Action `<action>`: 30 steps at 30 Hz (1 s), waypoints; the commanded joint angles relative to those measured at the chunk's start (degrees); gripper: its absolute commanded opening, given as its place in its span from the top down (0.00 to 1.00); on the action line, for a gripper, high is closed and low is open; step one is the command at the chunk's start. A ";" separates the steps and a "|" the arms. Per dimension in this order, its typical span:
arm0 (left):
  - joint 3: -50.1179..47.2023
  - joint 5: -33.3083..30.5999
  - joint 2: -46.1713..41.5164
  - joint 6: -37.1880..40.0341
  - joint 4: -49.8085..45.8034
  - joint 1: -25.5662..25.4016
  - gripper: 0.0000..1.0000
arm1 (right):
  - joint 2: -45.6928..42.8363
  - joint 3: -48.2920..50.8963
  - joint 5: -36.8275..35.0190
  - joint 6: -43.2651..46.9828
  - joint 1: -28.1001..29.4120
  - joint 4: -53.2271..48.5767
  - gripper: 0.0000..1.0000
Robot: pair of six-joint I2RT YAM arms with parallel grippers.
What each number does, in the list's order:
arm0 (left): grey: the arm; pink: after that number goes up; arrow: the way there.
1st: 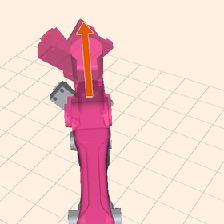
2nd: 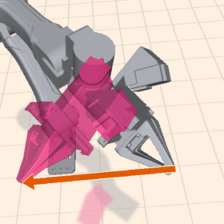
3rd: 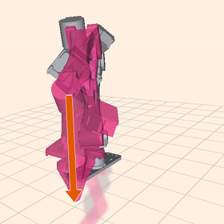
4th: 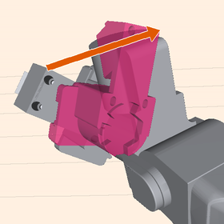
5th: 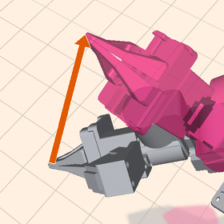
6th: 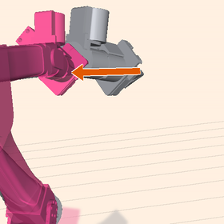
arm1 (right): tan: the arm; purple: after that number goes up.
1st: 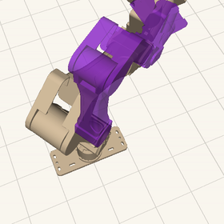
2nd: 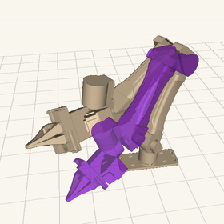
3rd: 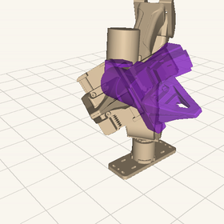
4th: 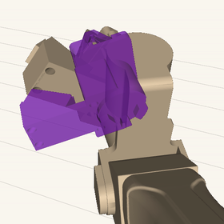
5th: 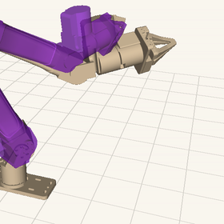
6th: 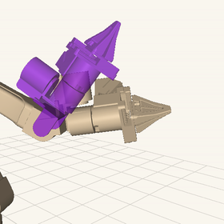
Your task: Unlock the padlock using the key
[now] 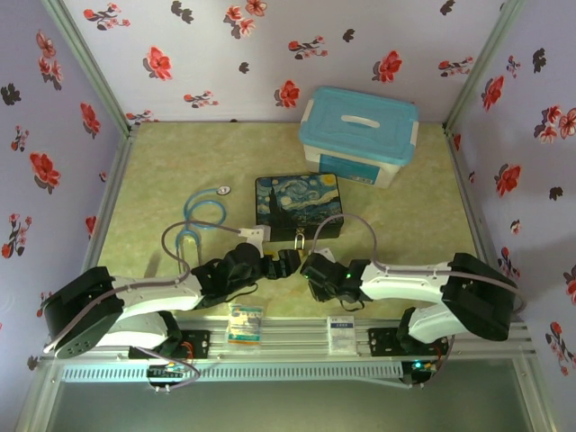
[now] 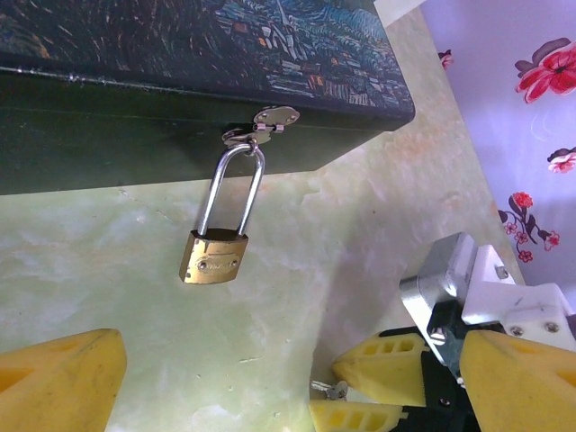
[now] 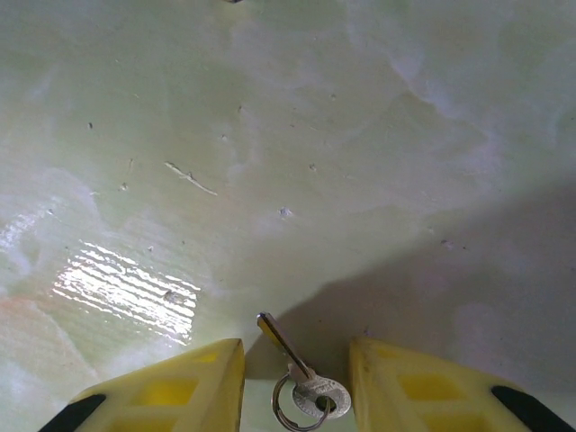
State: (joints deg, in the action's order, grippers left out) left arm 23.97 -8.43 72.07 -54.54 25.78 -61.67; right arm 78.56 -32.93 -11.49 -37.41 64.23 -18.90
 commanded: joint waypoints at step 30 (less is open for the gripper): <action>-0.98 -1.68 12.30 -4.34 15.41 -2.26 0.28 | -11.62 12.29 6.33 -4.11 -3.27 10.69 0.97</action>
State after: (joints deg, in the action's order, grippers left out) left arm 23.79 -8.64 83.20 -57.58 34.94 -63.40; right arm 67.96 -22.31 -8.95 -42.13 62.43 -7.09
